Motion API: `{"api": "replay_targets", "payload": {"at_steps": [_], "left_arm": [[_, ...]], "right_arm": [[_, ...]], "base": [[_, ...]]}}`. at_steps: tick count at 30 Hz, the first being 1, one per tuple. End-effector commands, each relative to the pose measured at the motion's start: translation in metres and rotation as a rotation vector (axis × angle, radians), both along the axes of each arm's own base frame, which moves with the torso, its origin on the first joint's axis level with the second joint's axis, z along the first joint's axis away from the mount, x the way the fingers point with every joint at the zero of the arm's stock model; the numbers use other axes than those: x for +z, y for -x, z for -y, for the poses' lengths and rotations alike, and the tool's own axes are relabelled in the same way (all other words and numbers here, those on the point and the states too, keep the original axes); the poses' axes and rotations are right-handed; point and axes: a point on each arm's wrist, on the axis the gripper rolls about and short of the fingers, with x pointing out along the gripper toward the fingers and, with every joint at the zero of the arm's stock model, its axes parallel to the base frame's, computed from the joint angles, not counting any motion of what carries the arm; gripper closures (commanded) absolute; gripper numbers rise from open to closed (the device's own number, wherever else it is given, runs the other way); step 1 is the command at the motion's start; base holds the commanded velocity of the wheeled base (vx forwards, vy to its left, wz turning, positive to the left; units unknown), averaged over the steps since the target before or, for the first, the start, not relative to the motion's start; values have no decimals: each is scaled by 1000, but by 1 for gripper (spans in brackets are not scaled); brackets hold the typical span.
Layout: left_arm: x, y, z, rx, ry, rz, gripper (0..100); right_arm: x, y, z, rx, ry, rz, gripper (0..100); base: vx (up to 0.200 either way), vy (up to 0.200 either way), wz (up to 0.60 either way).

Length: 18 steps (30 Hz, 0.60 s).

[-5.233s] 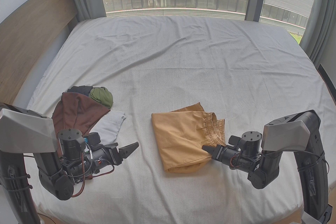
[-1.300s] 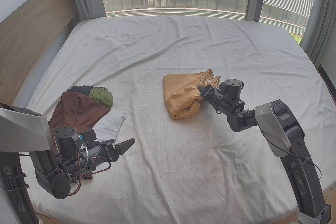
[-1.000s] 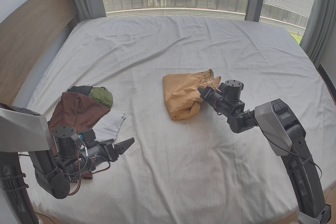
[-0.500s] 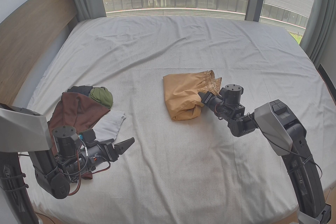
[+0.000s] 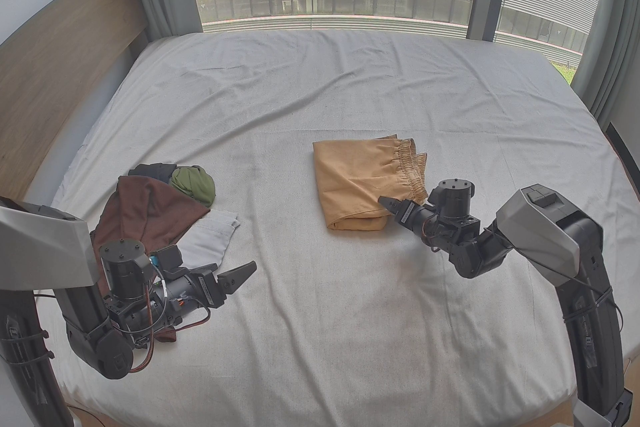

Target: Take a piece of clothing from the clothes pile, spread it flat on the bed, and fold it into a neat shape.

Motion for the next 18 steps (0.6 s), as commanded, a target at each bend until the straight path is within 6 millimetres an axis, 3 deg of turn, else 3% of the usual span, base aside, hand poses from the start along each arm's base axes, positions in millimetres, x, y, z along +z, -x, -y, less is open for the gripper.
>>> {"api": "replay_targets", "payload": {"at_steps": [1,6,8,10,11,15,18], "left_arm": [[1,0,1,-1,1,6,0],[6,0,0,1,6,20,0],[6,0,0,3,6,20,0],[6,0,-1,4,6,20,0],[6,0,-1,6,6,21,0],[6,-1,-1,6,7,23,0],[6,-1,-1,7,7,23,0]], "right_arm": [[40,51,12,23,34,-9,0],[61,80,6,81,12,38,0],[84,93,0,130,-11,81,0],[91,96,-2,145,-20,96,0],[114,102,-7,187,-49,145,0],[143,99,-13,247,-114,212,0],[153,91,-14,244,-146,242,0]], "base": [[0,0,0],[0,0,0],[0,0,0],[0,0,0],[0,0,0],[0,0,0],[0,0,0]]}}
